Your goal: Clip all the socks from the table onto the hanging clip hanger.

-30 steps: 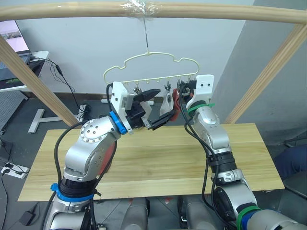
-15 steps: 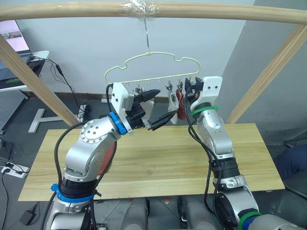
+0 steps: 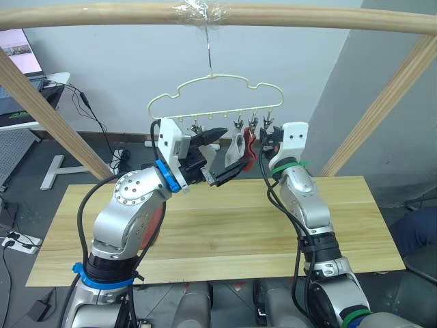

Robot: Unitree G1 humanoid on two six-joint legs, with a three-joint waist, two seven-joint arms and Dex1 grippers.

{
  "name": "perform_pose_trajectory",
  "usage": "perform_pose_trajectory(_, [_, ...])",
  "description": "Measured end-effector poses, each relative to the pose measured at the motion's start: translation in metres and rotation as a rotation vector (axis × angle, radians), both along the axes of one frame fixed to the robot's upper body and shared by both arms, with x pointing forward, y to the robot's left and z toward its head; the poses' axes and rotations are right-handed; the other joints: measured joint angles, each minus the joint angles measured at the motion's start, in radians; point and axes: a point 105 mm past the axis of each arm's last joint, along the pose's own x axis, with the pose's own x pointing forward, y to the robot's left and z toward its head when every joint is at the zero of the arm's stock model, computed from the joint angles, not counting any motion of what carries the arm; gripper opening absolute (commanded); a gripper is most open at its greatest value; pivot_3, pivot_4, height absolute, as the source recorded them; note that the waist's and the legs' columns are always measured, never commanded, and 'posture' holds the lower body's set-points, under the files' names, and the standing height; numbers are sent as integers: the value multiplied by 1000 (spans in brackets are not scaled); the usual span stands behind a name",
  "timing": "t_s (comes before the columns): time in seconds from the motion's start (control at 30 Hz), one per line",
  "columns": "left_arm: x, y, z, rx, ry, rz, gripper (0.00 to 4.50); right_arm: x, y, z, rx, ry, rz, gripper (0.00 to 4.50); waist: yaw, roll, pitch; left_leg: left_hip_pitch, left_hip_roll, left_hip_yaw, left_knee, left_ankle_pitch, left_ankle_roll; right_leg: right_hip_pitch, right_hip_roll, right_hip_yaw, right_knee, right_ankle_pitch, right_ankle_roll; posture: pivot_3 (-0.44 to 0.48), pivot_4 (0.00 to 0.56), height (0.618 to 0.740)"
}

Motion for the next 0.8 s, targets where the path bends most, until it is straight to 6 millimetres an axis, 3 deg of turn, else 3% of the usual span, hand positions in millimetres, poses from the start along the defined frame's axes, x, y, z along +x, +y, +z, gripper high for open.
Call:
perform_pose_trajectory(0.33, [1, 1, -2, -1, 7, 10, 4500, 15, 6, 16, -10, -31, -27, 1895, 1, 0, 0, 0, 0, 0, 0, 0, 0, 0, 0, 0, 0, 0, 0, 126, 184, 740])
perform_pose_trajectory(0.8, [0, 1, 0, -7, 1, 20, 4500, 16, 12, 23, 24, -45, -30, 1895, 1, 0, 0, 0, 0, 0, 0, 0, 0, 0, 0, 0, 0, 1, -2, 132, 171, 740])
